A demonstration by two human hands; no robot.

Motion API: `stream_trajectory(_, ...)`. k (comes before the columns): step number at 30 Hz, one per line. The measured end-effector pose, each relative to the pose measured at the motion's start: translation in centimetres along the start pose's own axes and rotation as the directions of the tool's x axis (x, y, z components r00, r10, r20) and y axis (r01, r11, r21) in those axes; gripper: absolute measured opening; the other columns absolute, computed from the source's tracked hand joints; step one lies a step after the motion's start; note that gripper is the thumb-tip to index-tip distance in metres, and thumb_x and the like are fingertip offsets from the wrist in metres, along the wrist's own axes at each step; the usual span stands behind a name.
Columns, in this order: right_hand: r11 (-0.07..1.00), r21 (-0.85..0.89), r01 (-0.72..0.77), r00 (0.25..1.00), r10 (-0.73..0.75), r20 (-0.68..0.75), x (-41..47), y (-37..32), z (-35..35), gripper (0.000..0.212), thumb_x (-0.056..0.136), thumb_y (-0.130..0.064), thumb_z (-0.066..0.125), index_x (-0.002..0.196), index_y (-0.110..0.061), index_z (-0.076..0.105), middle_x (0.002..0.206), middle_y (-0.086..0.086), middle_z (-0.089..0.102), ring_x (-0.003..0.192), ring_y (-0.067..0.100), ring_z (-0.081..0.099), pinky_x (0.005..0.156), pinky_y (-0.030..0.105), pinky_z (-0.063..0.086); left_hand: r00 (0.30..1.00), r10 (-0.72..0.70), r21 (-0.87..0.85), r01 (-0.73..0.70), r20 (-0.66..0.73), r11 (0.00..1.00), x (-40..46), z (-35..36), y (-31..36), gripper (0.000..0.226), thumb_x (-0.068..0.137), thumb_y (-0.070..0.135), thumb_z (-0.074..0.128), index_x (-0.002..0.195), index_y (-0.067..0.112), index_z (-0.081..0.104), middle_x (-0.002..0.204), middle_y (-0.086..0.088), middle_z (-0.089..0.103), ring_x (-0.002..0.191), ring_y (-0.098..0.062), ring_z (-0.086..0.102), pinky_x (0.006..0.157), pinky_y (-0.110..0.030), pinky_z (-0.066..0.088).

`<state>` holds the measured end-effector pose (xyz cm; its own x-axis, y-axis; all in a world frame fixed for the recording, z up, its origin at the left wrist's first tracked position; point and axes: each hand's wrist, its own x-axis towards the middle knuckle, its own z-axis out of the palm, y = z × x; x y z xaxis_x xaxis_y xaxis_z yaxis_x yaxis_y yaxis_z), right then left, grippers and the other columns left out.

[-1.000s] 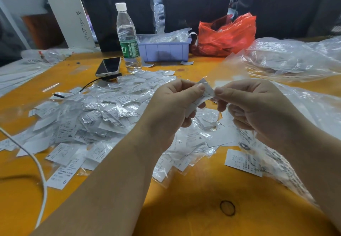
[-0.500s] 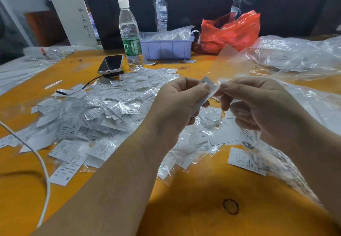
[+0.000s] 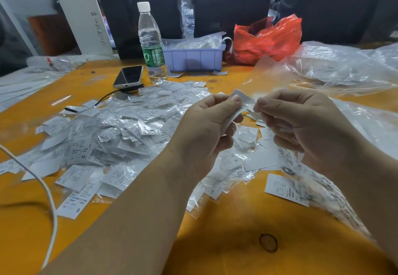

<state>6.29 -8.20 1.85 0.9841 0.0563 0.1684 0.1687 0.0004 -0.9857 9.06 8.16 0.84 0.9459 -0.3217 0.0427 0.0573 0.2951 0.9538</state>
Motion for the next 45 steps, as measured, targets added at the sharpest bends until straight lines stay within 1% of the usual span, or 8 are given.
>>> stream_trajectory(9,0.998,-0.054,0.027,0.999,-0.028,-0.025,-0.2,0.0,0.3,0.021,0.08,-0.019,0.067,0.076,0.002,0.063,0.047,0.002,0.037,0.039,0.01,0.018,0.038,0.017,0.019,0.989,0.148,0.264,-0.149,0.021,0.953,-0.4,0.3,-0.2,0.007,0.091,0.018,0.065,0.086,0.013,0.064,0.06,0.011,0.061,0.053,0.0,0.056,0.043,-0.015,0.037)
stream_trajectory(12,0.995,-0.085,0.061,0.997,-0.064,-0.032,-0.2,0.0,0.4,0.021,0.089,-0.012,0.062,0.07,-0.004,0.061,0.04,-0.01,0.041,0.035,0.007,0.021,0.037,0.017,0.019,0.981,0.184,0.317,-0.196,0.067,0.928,-0.6,0.2,0.0,0.01,0.091,0.013,0.066,0.081,0.011,0.063,0.063,0.008,0.061,0.055,-0.001,0.057,0.045,-0.01,0.039)
stream_trajectory(17,0.996,-0.063,0.057,0.997,-0.06,-0.048,-0.1,0.0,0.3,0.015,0.086,-0.012,0.066,0.076,-0.001,0.064,0.048,-0.003,0.045,0.036,0.006,0.024,0.036,0.015,0.021,0.977,0.184,0.356,-0.211,0.109,0.911,-0.6,-0.1,0.3,0.007,0.089,0.016,0.068,0.082,0.013,0.065,0.064,0.009,0.065,0.057,-0.001,0.061,0.046,-0.01,0.041)
stream_trajectory(21,0.997,-0.068,0.037,0.999,-0.037,0.009,-0.1,0.0,0.2,0.023,0.077,-0.02,0.069,0.079,0.002,0.065,0.045,-0.004,0.042,0.036,0.007,0.022,0.036,0.016,0.021,0.979,0.184,0.343,-0.204,0.09,0.917,-0.4,-0.4,0.1,0.009,0.087,0.023,0.067,0.087,0.014,0.066,0.062,0.009,0.065,0.054,-0.001,0.058,0.045,-0.013,0.04)
stream_trajectory(25,0.998,-0.062,0.031,0.999,-0.033,-0.024,-0.1,0.0,0.2,0.012,0.085,-0.01,0.066,0.077,-0.001,0.065,0.042,-0.008,0.042,0.035,0.006,0.023,0.036,0.016,0.021,0.993,0.095,0.297,-0.114,0.075,0.948,-0.1,-0.7,0.2,0.024,0.083,0.036,0.066,0.093,0.014,0.066,0.065,0.004,0.066,0.051,-0.008,0.052,0.043,-0.019,0.037)
stream_trajectory(30,1.0,-0.014,0.02,0.996,-0.021,-0.092,0.0,-0.1,0.1,0.015,0.089,-0.009,0.062,0.075,-0.006,0.064,0.042,-0.009,0.041,0.035,0.006,0.024,0.035,0.015,0.023,0.994,0.044,0.328,-0.074,0.1,0.942,0.0,-1.0,0.3,0.008,0.093,0.016,0.062,0.092,0.009,0.065,0.067,0.001,0.067,0.052,-0.008,0.053,0.044,-0.02,0.038)
stream_trajectory(39,1.0,-0.014,0.002,0.999,-0.002,-0.054,0.0,0.0,0.2,0.015,0.087,-0.013,0.064,0.075,-0.003,0.067,0.044,-0.005,0.043,0.038,0.008,0.021,0.036,0.016,0.02,0.997,-0.001,0.104,-0.006,0.073,0.995,0.2,-0.5,-0.1,0.013,0.094,0.015,0.06,0.081,0.014,0.061,0.063,0.001,0.064,0.049,-0.008,0.05,0.04,-0.018,0.034)
stream_trajectory(45,0.999,-0.048,-0.016,1.0,0.015,-0.009,-0.2,0.2,0.4,0.027,0.089,-0.015,0.063,0.066,-0.001,0.058,0.048,0.004,0.027,0.041,0.011,0.016,0.037,0.017,0.019,0.997,0.047,0.232,-0.061,0.064,0.971,0.1,-0.6,-0.4,0.012,0.093,0.02,0.063,0.094,0.007,0.063,0.064,0.002,0.065,0.049,-0.007,0.048,0.043,-0.018,0.036)
